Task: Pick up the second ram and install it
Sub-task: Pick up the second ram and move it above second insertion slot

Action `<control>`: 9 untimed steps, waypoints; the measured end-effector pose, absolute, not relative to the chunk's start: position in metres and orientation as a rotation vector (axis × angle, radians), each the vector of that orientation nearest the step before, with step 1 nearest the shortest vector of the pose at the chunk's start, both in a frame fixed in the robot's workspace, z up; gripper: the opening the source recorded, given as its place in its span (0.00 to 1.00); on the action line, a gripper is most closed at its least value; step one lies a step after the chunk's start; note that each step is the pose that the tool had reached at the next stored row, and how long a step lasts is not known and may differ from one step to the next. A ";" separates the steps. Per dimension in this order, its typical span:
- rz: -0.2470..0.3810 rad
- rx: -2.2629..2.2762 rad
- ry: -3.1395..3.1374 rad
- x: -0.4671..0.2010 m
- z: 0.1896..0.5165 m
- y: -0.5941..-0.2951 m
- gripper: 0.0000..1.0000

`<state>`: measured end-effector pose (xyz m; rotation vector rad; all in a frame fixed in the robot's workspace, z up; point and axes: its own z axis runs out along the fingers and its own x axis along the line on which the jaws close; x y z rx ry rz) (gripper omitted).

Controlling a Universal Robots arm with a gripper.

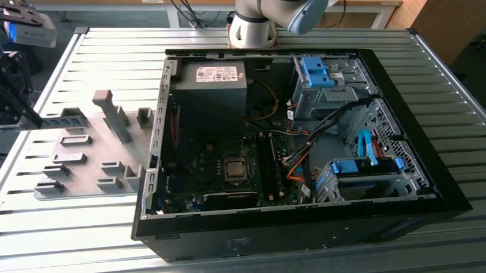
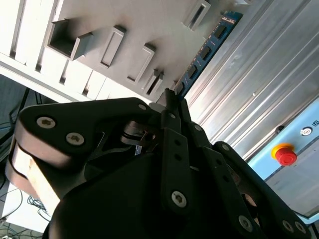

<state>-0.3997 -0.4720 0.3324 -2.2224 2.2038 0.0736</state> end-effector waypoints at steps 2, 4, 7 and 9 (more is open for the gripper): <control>0.074 -2.222 2.204 -0.400 0.335 -0.472 0.14; 0.074 -2.222 2.204 -0.400 0.338 -0.472 0.14; 0.073 -2.222 2.204 -0.400 0.343 -0.472 0.14; 0.073 -2.222 2.204 -0.400 0.346 -0.472 0.14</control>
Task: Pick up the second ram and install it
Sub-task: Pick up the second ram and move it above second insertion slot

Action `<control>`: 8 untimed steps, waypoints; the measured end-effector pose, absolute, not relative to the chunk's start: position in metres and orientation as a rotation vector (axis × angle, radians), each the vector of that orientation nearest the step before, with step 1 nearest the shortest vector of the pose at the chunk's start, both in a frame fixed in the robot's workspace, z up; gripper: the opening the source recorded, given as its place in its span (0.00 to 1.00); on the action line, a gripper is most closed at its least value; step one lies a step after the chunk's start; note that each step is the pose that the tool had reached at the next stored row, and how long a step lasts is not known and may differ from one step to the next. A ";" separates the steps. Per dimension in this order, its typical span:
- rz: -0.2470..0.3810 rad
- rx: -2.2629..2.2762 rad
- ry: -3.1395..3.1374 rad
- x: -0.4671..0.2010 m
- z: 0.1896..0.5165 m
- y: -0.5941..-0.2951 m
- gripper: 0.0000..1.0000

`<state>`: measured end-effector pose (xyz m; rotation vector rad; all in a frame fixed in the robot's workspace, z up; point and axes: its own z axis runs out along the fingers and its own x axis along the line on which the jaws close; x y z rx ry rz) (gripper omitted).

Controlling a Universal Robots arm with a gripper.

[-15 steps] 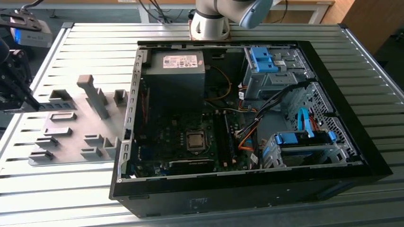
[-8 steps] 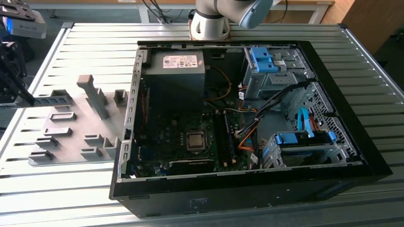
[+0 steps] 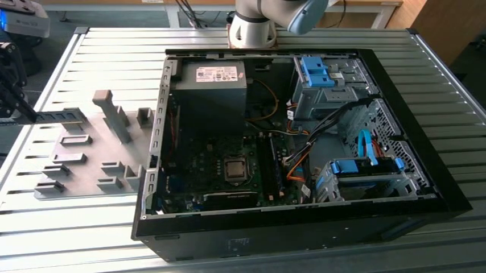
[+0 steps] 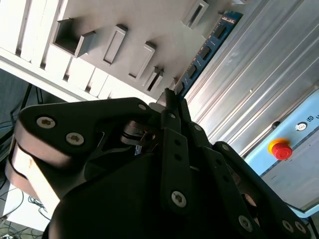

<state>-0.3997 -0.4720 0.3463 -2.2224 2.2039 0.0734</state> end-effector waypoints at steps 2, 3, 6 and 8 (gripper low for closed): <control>0.073 -2.222 2.204 -0.400 0.350 -0.472 0.14; 0.073 -2.222 2.204 -0.400 0.352 -0.472 0.14; 0.073 -2.222 2.204 -0.400 0.357 -0.472 0.14; 0.073 -2.222 2.204 -0.400 0.361 -0.472 0.14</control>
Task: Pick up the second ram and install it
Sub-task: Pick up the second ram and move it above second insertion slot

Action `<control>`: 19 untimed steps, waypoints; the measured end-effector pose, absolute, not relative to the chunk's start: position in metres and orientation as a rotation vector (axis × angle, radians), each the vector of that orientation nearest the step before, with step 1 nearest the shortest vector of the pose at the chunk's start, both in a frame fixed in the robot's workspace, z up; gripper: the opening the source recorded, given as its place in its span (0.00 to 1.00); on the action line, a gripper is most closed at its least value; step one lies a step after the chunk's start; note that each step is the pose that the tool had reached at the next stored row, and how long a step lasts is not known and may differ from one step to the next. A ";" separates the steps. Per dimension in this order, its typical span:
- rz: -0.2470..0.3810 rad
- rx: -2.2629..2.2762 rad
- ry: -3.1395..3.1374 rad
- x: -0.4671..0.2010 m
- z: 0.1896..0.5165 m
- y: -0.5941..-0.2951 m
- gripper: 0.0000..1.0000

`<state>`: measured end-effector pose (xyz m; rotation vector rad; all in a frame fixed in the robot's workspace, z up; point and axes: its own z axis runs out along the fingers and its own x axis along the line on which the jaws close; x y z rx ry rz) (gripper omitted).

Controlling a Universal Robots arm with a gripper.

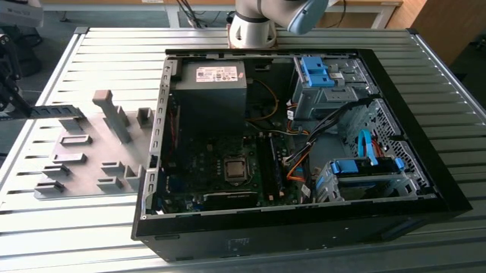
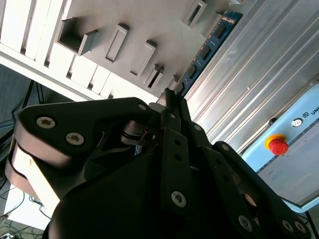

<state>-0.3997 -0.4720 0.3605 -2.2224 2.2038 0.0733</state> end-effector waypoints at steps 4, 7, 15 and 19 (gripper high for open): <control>0.073 -2.222 2.204 -0.400 0.377 -0.472 0.14; 0.073 -2.222 2.204 -0.400 0.378 -0.472 0.14; 0.073 -2.223 2.204 -0.398 0.379 -0.472 0.14; 0.073 -2.222 2.204 -0.390 0.379 -0.472 0.14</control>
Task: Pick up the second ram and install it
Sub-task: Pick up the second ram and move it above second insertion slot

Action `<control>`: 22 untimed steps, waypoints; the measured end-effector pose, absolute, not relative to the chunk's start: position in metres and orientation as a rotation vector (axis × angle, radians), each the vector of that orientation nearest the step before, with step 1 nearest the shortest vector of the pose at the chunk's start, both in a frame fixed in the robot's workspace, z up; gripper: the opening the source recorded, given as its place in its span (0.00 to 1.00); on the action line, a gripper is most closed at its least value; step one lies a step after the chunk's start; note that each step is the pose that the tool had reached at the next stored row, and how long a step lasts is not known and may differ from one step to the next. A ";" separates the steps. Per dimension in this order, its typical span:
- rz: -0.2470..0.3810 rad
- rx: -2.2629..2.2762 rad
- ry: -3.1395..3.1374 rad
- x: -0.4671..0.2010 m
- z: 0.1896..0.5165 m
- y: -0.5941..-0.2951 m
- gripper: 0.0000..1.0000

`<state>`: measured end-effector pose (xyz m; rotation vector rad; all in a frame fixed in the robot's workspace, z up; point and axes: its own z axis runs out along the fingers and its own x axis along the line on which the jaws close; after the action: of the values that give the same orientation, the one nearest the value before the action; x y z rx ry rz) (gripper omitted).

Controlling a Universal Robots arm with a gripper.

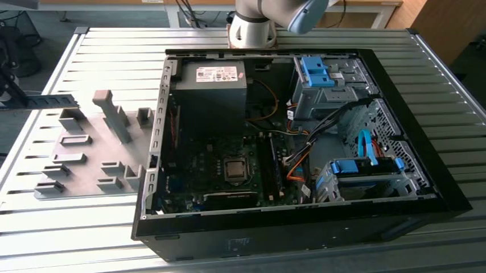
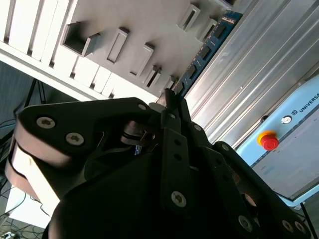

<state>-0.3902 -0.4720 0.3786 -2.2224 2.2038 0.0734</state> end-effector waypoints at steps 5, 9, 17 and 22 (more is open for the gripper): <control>0.073 -2.222 2.204 -0.383 0.379 -0.472 0.14; 0.074 -2.223 2.204 -0.382 0.384 -0.472 0.14; 0.075 -2.223 2.205 -0.373 0.388 -0.472 0.14; 0.075 -2.223 2.205 -0.364 0.388 -0.472 0.14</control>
<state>-0.3643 -0.4719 0.3877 -2.2228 2.2046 0.0747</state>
